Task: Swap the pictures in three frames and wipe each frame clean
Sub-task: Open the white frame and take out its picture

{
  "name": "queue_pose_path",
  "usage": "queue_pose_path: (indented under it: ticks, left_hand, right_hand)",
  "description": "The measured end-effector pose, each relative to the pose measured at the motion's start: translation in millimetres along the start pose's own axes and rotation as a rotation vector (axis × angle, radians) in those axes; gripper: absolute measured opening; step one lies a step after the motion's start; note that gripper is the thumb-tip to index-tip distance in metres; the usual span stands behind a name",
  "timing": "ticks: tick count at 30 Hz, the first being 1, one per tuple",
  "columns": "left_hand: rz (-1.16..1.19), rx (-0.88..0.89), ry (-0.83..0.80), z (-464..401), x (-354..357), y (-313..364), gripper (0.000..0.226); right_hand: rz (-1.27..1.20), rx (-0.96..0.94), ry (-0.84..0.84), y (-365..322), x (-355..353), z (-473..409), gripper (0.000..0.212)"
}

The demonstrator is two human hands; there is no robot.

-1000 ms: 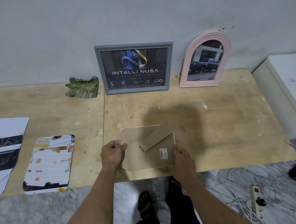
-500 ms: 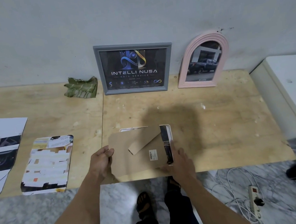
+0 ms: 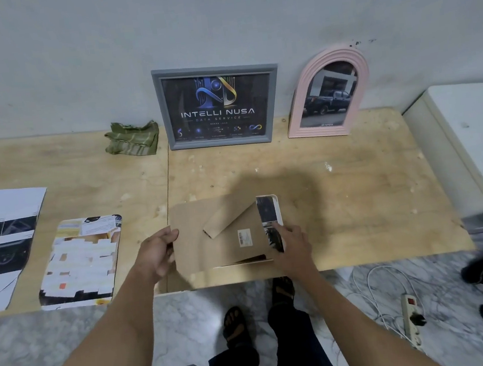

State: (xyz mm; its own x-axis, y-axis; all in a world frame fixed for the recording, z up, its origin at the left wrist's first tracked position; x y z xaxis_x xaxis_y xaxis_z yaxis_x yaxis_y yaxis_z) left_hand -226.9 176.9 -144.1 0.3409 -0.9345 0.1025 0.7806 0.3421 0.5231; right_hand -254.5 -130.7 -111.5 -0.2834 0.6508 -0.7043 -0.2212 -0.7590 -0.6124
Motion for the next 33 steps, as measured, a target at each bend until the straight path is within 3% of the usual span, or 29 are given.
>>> queue_pose_path:
  ticks: [3, 6, 11, 14, 17, 20, 21, 24, 28, 33]
  left_hand:
    - [0.013, 0.005, -0.047, 9, 26, 1, 0.028]
    - [-0.002, 0.014, -0.085, 18, 59, 2, 0.026]
    - [-0.260, 0.117, -0.006, 21, 118, 3, 0.011]
    - [-0.411, 0.230, -0.085, 23, 176, -2, 0.041]
    - [-0.510, 0.253, -0.149, 23, 234, -20, 0.042]
    - [-0.580, 0.246, -0.125, 20, 270, -42, 0.012]
    - [-0.622, 0.256, -0.103, 18, 281, -52, 0.013]
    - [-0.700, 0.258, -0.070, 18, 298, -70, 0.030]
    - [-0.890, 0.314, 0.007, 14, 311, -78, 0.007]
    - [-0.962, 0.373, 0.138, 18, 316, -81, 0.008]
  right_hand:
    - [-0.438, 0.108, 0.055, -3, -13, -2, 0.027]
    - [-0.473, 0.224, 0.225, 12, -38, 1, 0.021]
    - [-0.443, 0.295, 0.292, 57, -73, 3, 0.019]
    - [-0.412, 0.347, 0.381, 94, -106, 10, 0.017]
    - [-0.391, 0.430, 0.436, 140, -140, 19, 0.018]
    - [-0.353, 0.487, 0.417, 177, -164, 25, 0.021]
    - [-0.337, 0.508, 0.401, 189, -170, 27, 0.021]
    - [-0.319, 0.553, 0.354, 212, -179, 28, 0.020]
    - [-0.215, 0.542, 0.343, 223, -179, 22, 0.025]
    - [-0.154, 0.592, 0.362, 223, -176, 20, 0.025]
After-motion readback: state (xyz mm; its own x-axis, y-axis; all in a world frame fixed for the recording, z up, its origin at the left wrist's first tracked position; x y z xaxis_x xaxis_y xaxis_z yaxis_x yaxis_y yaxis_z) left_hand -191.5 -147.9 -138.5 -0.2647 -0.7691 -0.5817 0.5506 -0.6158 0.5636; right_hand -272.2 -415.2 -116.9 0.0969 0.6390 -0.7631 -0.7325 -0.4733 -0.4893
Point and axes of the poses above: each hand's wrist, its own z-axis away from the middle knuckle, its own x-axis out of the palm, y = z × x, the point moved 6 cm from there along -z, towards the middle knuckle, and after that the axes turned 6 degrees about -x, right-handed, at the moved point
